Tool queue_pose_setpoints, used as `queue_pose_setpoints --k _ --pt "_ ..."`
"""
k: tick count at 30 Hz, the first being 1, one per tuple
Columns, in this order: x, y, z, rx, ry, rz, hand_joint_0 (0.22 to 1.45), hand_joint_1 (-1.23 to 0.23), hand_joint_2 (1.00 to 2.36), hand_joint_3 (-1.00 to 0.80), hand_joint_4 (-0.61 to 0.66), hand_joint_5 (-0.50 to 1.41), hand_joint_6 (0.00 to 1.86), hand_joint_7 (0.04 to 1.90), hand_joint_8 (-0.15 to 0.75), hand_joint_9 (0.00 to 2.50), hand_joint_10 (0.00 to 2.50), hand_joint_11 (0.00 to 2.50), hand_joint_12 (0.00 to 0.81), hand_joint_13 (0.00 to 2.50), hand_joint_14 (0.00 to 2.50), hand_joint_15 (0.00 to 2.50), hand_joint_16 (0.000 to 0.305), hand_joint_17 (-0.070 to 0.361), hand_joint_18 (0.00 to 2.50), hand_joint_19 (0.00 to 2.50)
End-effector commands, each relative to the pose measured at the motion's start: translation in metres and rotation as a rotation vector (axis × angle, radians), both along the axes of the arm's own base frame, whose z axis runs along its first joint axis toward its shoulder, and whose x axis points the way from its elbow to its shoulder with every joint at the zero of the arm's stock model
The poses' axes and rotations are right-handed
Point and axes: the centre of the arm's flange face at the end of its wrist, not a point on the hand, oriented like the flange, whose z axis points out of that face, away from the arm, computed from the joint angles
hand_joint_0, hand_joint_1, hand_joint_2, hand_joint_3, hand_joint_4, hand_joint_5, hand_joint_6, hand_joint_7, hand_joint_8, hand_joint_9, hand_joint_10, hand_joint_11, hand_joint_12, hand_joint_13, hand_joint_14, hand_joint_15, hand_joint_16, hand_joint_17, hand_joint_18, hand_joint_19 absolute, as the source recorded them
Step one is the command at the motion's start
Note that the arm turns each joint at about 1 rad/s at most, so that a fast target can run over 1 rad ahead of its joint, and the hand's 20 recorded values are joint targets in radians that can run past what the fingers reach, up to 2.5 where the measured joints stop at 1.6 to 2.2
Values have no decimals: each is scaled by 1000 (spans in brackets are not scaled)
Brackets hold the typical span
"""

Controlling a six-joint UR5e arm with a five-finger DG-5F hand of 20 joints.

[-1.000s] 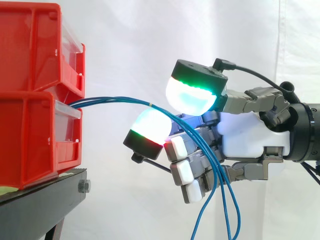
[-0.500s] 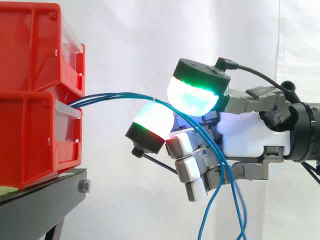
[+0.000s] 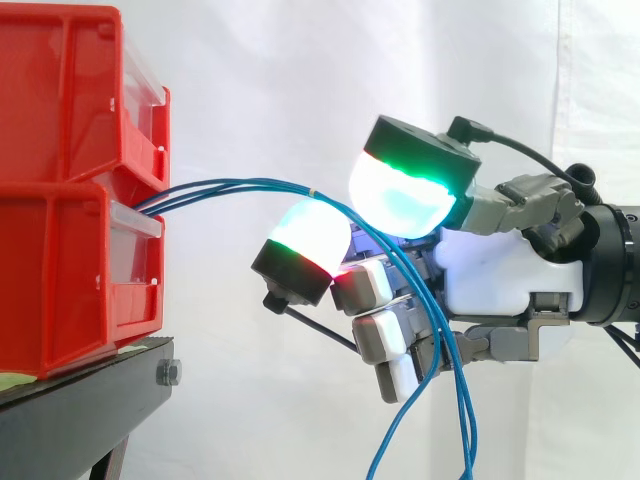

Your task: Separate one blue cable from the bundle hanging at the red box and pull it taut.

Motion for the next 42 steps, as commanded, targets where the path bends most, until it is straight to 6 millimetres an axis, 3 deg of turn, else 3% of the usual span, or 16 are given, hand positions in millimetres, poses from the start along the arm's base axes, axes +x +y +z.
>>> queue_pose_setpoints --k 1,5,20,30,42 --pt "0 0 -1 0 2 0 718 -882 1000 -500 168 -207 902 1005 335 1036 18 874 358 1110 21 575 42 94 1011 581" --pt "0 0 1 0 -1 0 675 -832 1000 -500 167 -205 897 1003 342 1055 17 861 358 1112 22 581 42 94 1010 591" --pt "0 0 0 0 -3 -2 774 -861 1000 -500 146 -209 879 1011 333 1036 17 868 356 1106 21 563 41 92 1018 554" --pt "1 2 0 2 -4 0 653 -728 1000 -500 152 -186 845 1012 339 1059 16 839 371 1096 20 575 40 91 1011 604" --pt "1 2 0 2 -4 1 779 -857 1000 -500 175 -202 810 1008 320 914 14 787 373 1030 18 556 41 92 987 572"
